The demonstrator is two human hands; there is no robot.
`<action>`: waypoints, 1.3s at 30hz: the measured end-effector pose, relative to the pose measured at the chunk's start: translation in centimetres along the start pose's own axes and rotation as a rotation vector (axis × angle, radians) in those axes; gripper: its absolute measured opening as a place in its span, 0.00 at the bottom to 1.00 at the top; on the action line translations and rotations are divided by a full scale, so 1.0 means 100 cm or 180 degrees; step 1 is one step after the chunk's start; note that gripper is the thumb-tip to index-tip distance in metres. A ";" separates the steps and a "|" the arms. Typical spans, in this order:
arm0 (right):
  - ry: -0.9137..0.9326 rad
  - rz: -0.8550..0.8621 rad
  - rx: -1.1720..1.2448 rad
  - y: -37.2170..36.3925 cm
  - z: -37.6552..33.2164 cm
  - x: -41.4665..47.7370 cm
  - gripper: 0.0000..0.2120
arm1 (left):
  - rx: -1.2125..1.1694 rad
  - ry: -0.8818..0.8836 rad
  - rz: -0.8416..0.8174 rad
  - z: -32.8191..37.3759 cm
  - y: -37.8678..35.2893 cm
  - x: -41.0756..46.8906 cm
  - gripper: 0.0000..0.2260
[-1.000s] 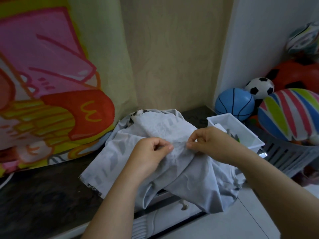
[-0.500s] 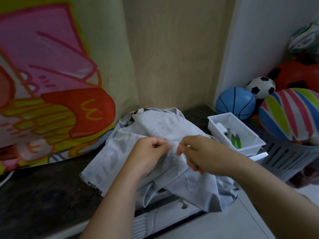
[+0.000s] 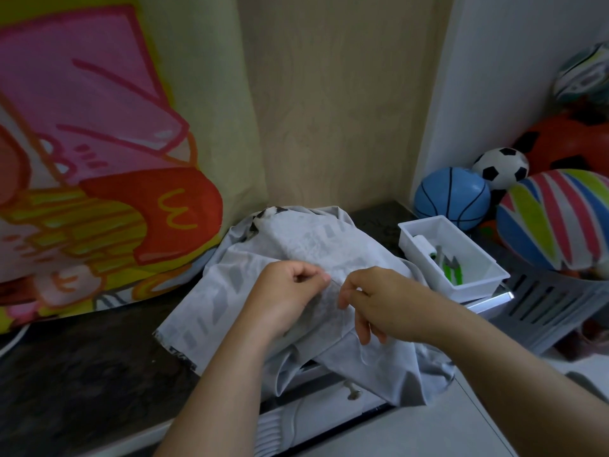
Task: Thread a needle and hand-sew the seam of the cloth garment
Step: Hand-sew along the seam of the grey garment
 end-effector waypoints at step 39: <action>0.0267 0.1069 0.1355 0.036 0.013 0.007 0.22 | -0.0743 -0.0368 0.0113 0.016 -0.002 -0.008 0.05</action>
Point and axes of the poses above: each hand's wrist, its own x-axis towards the middle knuckle, its own y-axis out of the back of the hand, z = x × y, the point moved 6 cm from there along x, towards the middle knuckle, and after that the axes turned 10 degrees about x, right-handed, at the moved point
